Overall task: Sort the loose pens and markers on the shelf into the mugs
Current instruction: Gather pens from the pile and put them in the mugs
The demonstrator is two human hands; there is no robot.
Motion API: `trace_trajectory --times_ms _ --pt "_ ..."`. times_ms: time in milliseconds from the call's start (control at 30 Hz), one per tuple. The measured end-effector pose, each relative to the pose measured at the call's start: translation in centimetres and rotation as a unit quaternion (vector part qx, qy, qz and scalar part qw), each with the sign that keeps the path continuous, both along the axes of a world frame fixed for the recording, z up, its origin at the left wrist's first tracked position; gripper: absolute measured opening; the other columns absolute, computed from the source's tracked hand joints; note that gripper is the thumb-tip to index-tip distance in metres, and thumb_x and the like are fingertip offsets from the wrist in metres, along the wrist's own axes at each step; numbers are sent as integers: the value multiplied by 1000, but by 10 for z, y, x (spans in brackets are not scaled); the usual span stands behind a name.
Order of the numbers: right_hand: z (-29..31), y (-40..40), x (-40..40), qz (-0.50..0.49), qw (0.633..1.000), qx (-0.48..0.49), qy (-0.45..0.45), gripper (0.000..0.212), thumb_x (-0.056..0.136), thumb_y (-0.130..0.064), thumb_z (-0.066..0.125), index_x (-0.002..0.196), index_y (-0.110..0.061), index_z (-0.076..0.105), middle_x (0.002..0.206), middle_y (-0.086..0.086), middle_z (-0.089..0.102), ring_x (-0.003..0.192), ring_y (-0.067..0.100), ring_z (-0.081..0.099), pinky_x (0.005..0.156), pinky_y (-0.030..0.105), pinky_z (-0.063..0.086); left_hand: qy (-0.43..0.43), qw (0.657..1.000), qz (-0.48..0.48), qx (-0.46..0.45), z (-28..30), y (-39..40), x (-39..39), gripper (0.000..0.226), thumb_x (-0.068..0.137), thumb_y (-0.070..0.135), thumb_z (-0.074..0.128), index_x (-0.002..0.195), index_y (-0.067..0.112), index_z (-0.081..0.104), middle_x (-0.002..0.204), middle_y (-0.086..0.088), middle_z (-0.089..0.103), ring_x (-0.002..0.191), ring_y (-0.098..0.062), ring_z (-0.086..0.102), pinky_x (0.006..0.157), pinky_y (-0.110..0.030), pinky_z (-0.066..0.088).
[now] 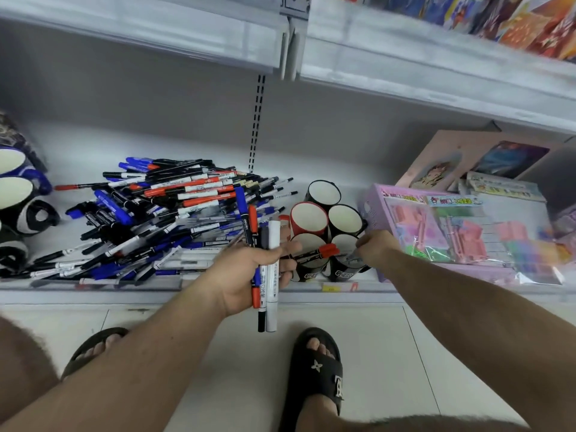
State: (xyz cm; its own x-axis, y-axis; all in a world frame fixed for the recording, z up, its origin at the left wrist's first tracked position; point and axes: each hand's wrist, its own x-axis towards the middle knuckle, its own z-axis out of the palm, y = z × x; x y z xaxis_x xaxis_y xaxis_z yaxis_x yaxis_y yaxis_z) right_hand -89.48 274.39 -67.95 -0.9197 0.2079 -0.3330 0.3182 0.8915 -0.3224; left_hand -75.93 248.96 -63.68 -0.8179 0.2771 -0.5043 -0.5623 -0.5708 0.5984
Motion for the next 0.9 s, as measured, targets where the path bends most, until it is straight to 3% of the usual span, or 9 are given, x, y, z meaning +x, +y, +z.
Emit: trace_trajectory --times_ms 67,167,267,367,467,567,633,767,900 --pt "-1 0 1 20 999 38 -16 22 86 -17 71 109 -16 72 108 2 71 92 22 66 73 25 53 -1 1000 -14 -3 -1 2 -1 32 96 4 50 90 10 81 103 -3 75 72 -12 68 78 -29 56" --pt "18 -7 2 29 995 79 51 21 89 -24 62 103 -11 71 93 5 71 81 23 64 66 26 53 1 1000 -21 11 1 5 1 29 97 3 48 118 6 67 96 -3 76 63 -10 64 69 -27 56" --pt "57 -34 8 18 989 -105 103 14 88 -25 64 89 -14 73 86 8 72 75 22 64 65 27 51 24 998 -54 16 5 5 4 35 96 2 48 127 8 61 93 -5 75 60 -11 61 64 -27 55" --pt "97 -70 40 80 950 -301 9 15 91 -31 67 88 -17 71 67 -2 65 59 14 54 54 23 45 39 995 -89 18 7 5 7 33 89 3 53 119 8 67 96 -7 75 60 -12 59 61 -26 54" --pt "121 -94 70 197 935 -292 -32 17 91 -37 67 89 -21 73 58 -16 63 53 -1 54 53 16 43 57 993 -103 17 9 4 11 29 79 6 60 103 9 76 115 -15 71 62 -14 60 60 -28 53" --pt "123 -105 84 241 923 -299 -38 15 88 -27 72 92 -12 74 79 1 71 70 3 63 64 22 55 78 991 -106 10 13 3 13 27 83 6 58 109 5 67 113 -16 72 66 -16 65 61 -28 55" --pt "120 -105 85 245 921 -301 -22 9 88 -19 73 90 -10 72 82 6 68 71 7 61 68 27 55 78 992 -101 20 16 2 14 25 86 8 55 108 5 65 109 -16 73 73 -22 71 65 -31 59" --pt "117 -82 59 72 906 -412 57 8 91 -12 68 83 -14 71 69 -1 61 56 12 47 54 25 40 61 991 -108 46 10 -3 14 36 87 18 52 121 7 62 118 -16 70 87 -31 73 77 -42 61" --pt "120 -46 30 -131 877 -427 179 13 91 -7 62 80 -12 66 68 6 57 50 16 48 53 28 41 54 994 -85 -33 -2 -4 10 30 101 22 45 125 14 62 116 -9 72 79 -25 73 60 -30 58"
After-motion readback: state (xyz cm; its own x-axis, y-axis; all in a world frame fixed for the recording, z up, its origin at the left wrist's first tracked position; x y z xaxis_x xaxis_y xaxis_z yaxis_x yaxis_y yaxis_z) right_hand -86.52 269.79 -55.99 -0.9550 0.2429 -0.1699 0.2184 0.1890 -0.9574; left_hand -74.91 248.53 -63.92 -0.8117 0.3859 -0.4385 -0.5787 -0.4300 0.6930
